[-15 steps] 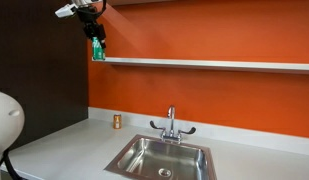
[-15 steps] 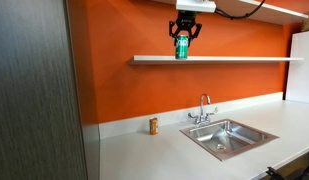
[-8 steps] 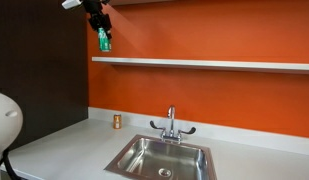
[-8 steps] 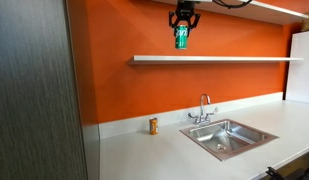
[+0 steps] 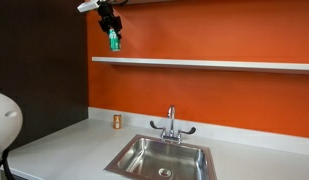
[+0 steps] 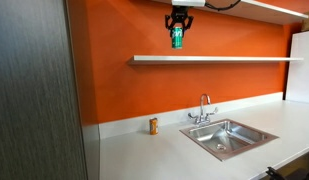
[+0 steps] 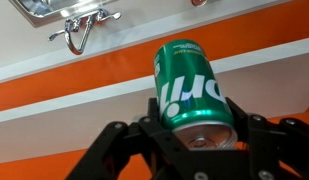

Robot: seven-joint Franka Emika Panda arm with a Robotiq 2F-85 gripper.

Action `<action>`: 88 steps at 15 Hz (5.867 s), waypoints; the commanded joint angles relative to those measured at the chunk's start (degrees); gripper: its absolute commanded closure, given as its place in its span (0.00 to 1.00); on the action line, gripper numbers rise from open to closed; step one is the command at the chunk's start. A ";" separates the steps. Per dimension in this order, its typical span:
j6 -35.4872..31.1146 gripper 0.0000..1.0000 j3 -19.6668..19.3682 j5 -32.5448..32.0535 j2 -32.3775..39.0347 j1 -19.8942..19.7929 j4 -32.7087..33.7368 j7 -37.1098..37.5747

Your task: Put the green can on the bottom shelf.

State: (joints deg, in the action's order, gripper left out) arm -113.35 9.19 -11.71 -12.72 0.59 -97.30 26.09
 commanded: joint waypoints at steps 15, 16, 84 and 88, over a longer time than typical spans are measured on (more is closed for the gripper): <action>-8.61 0.61 -4.44 -0.46 11.62 0.72 9.84 -8.80; -8.69 0.61 -4.53 -0.45 12.08 0.78 10.33 -8.80; -2.62 0.00 -6.71 0.84 15.15 3.90 13.79 -1.44; -3.18 0.00 -6.37 0.54 10.44 4.72 7.93 -0.31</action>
State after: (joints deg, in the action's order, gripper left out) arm -115.74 2.38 -10.28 2.79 4.74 -83.14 23.33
